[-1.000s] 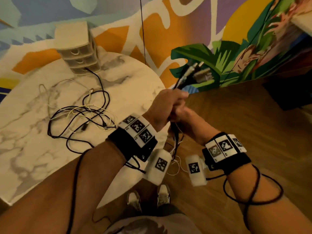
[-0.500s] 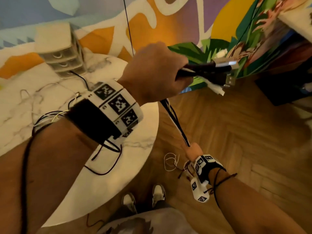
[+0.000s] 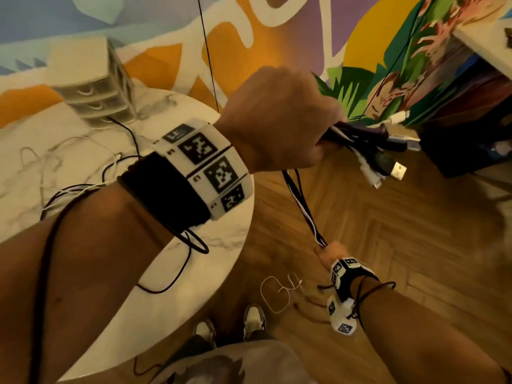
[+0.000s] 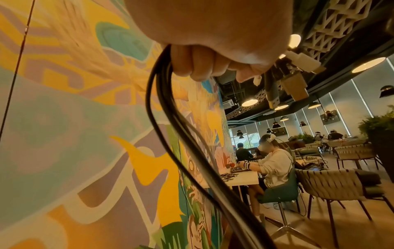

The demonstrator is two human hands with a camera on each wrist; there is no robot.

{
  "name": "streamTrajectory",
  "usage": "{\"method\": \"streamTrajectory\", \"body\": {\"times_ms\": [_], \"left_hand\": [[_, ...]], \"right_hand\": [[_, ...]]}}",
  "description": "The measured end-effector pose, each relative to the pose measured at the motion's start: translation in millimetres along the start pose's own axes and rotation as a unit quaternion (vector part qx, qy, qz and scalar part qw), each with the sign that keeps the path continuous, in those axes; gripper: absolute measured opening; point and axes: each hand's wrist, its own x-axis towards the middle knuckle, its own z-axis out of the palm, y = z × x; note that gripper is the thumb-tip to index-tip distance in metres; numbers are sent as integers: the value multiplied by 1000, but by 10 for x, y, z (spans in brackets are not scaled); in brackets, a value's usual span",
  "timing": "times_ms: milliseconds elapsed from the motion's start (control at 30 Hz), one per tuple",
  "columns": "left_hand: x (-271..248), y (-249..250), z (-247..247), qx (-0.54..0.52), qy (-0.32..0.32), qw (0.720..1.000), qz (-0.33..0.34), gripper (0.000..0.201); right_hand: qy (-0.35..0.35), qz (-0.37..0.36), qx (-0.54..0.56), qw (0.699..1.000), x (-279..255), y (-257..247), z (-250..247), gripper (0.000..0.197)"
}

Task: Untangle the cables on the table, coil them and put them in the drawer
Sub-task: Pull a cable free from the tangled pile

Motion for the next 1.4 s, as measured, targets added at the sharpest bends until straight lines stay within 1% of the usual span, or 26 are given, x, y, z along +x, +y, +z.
{"method": "streamTrajectory", "body": {"times_ms": [133, 200, 333, 433, 500, 567, 633, 667, 700, 733, 767, 800, 833, 867, 900, 933, 967, 1000, 1033, 1100, 1133, 1167, 1233, 1300, 1367, 1400], "left_hand": [[20, -40, -60, 6, 22, 1000, -6, 28], [48, -85, -105, 12, 37, 999, -4, 29], [103, -57, -89, 10, 61, 998, 2, 32], [101, -53, -1, -13, 89, 996, 8, 29], [111, -49, 74, -47, 112, 993, 14, 26], [99, -8, 167, -103, 121, 987, -8, 25], [87, 63, 325, -190, 119, 973, -61, 23], [71, 118, 426, -248, 113, 957, -101, 23], [44, 171, 532, -307, 108, 934, -146, 26], [15, 225, 632, -357, 103, 909, -190, 29], [-11, 277, 714, -393, 100, 885, -230, 32], [-38, 312, 792, -419, 102, 863, -263, 34], [-56, 325, 857, -445, 107, 840, -292, 37], [-56, 317, 901, -471, 112, 813, -323, 40], [-42, 296, 928, -497, 121, 782, -356, 43], [-13, 265, 938, -518, 133, 753, -385, 44], [17, 222, 934, -531, 143, 731, -403, 44], [49, 176, 921, -537, 148, 722, -411, 44], [66, 134, 910, -541, 150, 718, -412, 45], [74, 80, 888, -542, 154, 721, -403, 46], [67, 73, 877, -544, 155, 722, -398, 46], [60, 70, 862, -545, 157, 722, -396, 46], [53, 78, 830, -547, 159, 722, -392, 49], [41, 59, 790, -549, 163, 727, -379, 50], [-17, 19, 768, -536, 163, 739, -374, 48], [-57, 8, 795, -526, 165, 745, -375, 49]], "right_hand": [[-7, -5, 12, 1000, 144, 208, -23, 36], [-8, 5, -9, 1000, 164, 258, -16, 34], [-1, -10, -20, 1000, 177, 212, -20, 37], [20, -28, -46, 998, 223, 208, -18, 39], [7, -38, -64, 997, 247, 226, -36, 32], [-29, -44, -83, 995, 255, 207, -41, 27], [-36, -58, -72, 995, 213, 111, -91, 26], [-28, -81, -44, 995, 197, 49, -141, 28], [-9, -126, 0, 992, 159, -47, -219, 31], [19, -182, 60, 981, 59, -178, -335, 31], [42, -241, 151, 958, -93, -328, -464, 28], [42, -290, 244, 924, -287, -490, -600, 26], [4, -332, 341, 879, -534, -655, -735, 29], [-70, -366, 427, 824, -766, -795, -843, 32], [-161, -373, 497, 767, -1002, -917, -919, 35], [-223, -366, 527, 734, -1163, -1003, -949, 36], [-250, -370, 520, 728, -1278, -1074, -945, 36], [-241, -382, 478, 753, -1283, -1122, -888, 33], [-211, -390, 428, 788, -1269, -1149, -810, 31], [-127, -384, 348, 846, -1034, -1105, -617, 36], [-97, -371, 327, 864, -913, -1081, -516, 32], [-80, -353, 309, 879, -812, -1045, -418, 30], [-60, -316, 274, 906, -587, -945, -222, 38], [-45, -267, 218, 938, -423, -860, -92, 38], [-66, -262, 129, 954, -358, -818, -77, 34], [-88, -274, 76, 955, -369, -828, -111, 25]]}}
